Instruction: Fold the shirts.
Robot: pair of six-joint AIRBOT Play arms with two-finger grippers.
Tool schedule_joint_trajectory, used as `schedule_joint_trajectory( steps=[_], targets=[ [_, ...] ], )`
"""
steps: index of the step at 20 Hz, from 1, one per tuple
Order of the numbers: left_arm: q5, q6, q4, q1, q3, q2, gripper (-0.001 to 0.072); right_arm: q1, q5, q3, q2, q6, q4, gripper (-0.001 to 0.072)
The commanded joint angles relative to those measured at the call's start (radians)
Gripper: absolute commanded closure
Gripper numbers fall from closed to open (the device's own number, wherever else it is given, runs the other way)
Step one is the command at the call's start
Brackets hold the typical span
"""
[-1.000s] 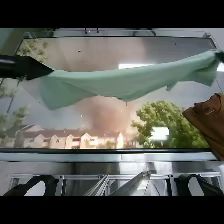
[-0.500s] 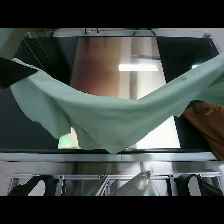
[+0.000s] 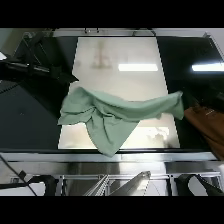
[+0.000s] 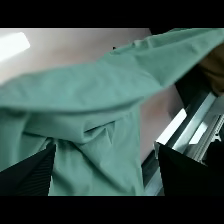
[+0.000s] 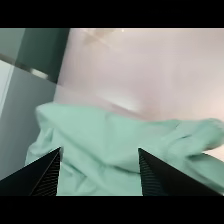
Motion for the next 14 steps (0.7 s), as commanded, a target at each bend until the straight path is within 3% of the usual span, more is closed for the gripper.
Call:
schedule_joint_trajectory(
  steps=[1, 4, 5, 6, 10, 14],
  targets=[
    [-0.147, -0.113, -0.002, 0.029, 0.155, -0.179, -0.0003, -0.011, -0.039, 0.011, -0.158, -0.036, -0.013, 0.0181],
    [-0.305, -0.178, -0.002, 0.050, 0.128, -0.160, 0.0018, -0.005, -0.030, 0.140, -0.243, 0.019, -0.205, 0.0184],
    [-0.308, -0.182, -0.002, 0.043, 0.054, -0.115, 0.0018, -0.001, -0.031, 0.199, -0.289, 0.072, -0.293, 0.0187],
    [-0.280, -0.179, -0.001, 0.024, -0.048, -0.053, 0.0017, 0.000, -0.031, 0.256, -0.338, 0.121, -0.357, 0.0234],
    [-0.046, -0.204, 0.000, -0.115, -0.491, 0.168, 0.0016, 0.006, 0.056, 0.464, -0.546, 0.169, -0.398, 0.0257],
    [0.233, -0.261, 0.000, -0.307, -0.806, 0.230, 0.0016, 0.066, 0.142, 0.542, -0.669, 0.171, -0.399, 0.0257]
  ],
)
